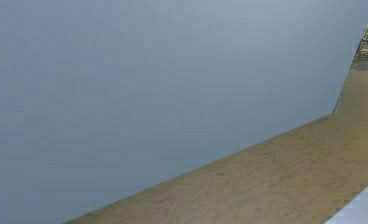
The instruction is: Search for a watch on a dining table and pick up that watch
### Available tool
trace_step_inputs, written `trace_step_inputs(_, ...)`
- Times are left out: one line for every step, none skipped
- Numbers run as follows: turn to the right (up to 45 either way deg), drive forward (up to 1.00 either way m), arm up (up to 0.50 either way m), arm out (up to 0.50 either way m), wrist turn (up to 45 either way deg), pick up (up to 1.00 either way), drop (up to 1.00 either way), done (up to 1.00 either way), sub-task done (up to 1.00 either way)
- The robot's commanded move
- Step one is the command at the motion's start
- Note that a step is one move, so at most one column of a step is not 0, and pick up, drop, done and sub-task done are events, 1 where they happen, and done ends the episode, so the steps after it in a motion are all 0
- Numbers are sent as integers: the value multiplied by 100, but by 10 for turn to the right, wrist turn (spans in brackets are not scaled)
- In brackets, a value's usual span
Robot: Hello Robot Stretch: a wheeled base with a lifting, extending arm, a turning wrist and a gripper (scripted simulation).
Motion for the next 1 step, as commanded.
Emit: trace_step_inputs(0, 0, 0, 0, 0, 0, 0, 100, 0)
